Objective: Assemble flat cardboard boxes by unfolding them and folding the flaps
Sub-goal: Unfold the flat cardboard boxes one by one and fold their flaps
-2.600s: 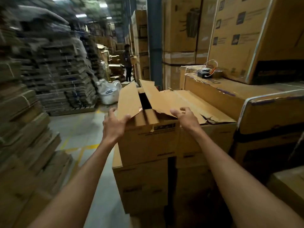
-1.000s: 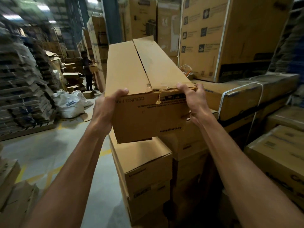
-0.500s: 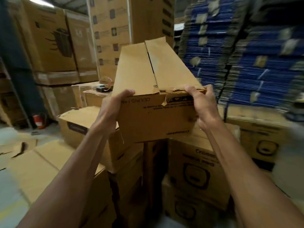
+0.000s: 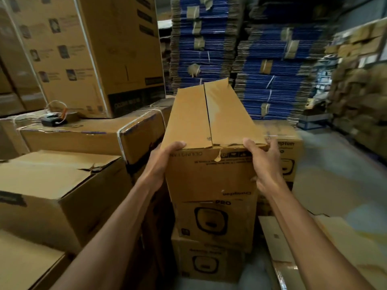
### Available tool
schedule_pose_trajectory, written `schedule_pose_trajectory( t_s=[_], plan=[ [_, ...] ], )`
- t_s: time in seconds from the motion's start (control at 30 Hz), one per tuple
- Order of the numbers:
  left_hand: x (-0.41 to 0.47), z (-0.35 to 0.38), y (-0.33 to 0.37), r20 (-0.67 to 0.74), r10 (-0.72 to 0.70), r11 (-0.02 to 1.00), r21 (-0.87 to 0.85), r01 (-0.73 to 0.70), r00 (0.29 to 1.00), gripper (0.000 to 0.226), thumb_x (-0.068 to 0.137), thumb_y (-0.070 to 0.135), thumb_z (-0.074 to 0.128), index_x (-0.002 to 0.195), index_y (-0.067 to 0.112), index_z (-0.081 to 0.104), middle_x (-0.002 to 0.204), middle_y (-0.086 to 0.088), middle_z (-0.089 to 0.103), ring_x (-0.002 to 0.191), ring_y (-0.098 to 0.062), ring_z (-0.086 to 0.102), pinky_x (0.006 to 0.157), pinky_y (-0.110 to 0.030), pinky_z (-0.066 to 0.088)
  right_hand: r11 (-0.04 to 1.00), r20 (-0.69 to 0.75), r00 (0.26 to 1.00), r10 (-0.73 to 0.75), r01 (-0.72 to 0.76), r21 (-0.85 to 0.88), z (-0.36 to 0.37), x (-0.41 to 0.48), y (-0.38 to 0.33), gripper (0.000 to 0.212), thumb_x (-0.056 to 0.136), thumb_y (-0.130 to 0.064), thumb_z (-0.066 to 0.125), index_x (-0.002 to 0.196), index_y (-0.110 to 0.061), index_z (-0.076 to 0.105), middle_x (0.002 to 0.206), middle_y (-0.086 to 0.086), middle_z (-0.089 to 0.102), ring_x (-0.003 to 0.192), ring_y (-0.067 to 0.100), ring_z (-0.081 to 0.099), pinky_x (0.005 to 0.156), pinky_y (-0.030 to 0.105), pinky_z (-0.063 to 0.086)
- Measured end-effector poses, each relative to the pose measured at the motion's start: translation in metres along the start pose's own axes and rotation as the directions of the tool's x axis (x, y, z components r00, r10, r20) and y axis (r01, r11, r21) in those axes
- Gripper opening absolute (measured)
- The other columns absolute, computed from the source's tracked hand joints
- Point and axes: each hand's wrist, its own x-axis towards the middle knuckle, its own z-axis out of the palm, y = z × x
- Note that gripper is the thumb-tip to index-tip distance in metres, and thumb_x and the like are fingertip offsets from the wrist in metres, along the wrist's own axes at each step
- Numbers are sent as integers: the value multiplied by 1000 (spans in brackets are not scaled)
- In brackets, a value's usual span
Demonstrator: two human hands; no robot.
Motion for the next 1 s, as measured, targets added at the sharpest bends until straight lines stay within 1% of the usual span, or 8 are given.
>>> schedule_pose_trajectory(
  t_s=[0.07, 0.23, 0.5, 0.63, 0.77, 0.87, 0.93, 1.0],
  plan=[
    [21, 14, -17, 0, -32, 999, 0, 32, 999, 48, 87, 44, 73, 128, 21, 63, 115, -7, 73, 104, -25, 69, 84, -40, 55, 1000, -18, 1000, 24, -24, -17, -4, 18, 14, 89, 60, -71, 72, 134, -31, 42, 131, 5, 59, 113, 32, 62, 85, 60, 58],
    [69, 41, -48, 0, -111, 994, -21, 111, 994, 57, 79, 48, 78, 125, 17, 67, 114, -10, 74, 102, -28, 70, 84, -43, 57, 994, -76, 997, 32, -40, -100, -5, 58, 47, 41, 86, -50, 72, 113, -30, 48, 108, 0, 63, 105, 32, 62, 76, 48, 56],
    [143, 50, -72, 13, -137, 990, 22, 137, 990, 56, 85, 50, 72, 131, 19, 63, 114, -3, 70, 101, -20, 64, 70, -34, 43, 986, -130, 989, 68, -86, -140, 24, 112, 74, 44, 90, -47, 70, 119, -23, 48, 101, -5, 59, 98, 26, 60, 69, 38, 47],
    [185, 41, -79, 97, -159, 987, 46, 155, 982, 53, 83, 51, 74, 127, 22, 65, 111, -3, 73, 102, -21, 66, 72, -34, 45, 985, -179, 979, 97, -120, -127, 49, 132, 84, 31, 90, -45, 71, 100, -26, 48, 100, -4, 62, 92, 23, 62, 64, 35, 45],
    [216, 34, -94, 181, -184, 983, 58, 177, 966, 49, 84, 51, 73, 123, 22, 66, 110, -1, 73, 104, -20, 65, 77, -36, 46, 979, -232, 966, 115, -150, -136, 68, 149, 97, 30, 89, -46, 72, 97, -29, 49, 103, -3, 63, 95, 22, 61, 73, 44, 52],
    [227, 35, -102, 242, -211, 977, 59, 203, 947, 21, 89, 42, 73, 105, 40, 60, 108, 3, 69, 103, -18, 63, 87, -39, 48, 973, -272, 949, 163, -199, -113, 75, 153, 114, 36, 90, -48, 70, 111, -28, 49, 111, -2, 62, 98, 21, 60, 87, 52, 56],
    [229, 38, -103, 262, -210, 978, 55, 202, 942, 23, 90, 39, 73, 94, 43, 51, 106, 9, 64, 99, -12, 61, 89, -38, 47, 981, -266, 948, 176, -191, -32, 78, 152, 123, 55, 85, -60, 69, 125, -30, 46, 123, -3, 62, 109, 23, 60, 93, 54, 53],
    [232, 40, -104, 246, -166, 986, 33, 163, 955, 31, 89, 39, 75, 106, 43, 49, 114, 14, 62, 98, -4, 59, 82, -30, 47, 981, -274, 942, 193, -175, 90, 79, 144, 134, 61, 82, -68, 66, 128, -30, 51, 128, -4, 62, 116, 23, 60, 91, 49, 50]
  ],
)
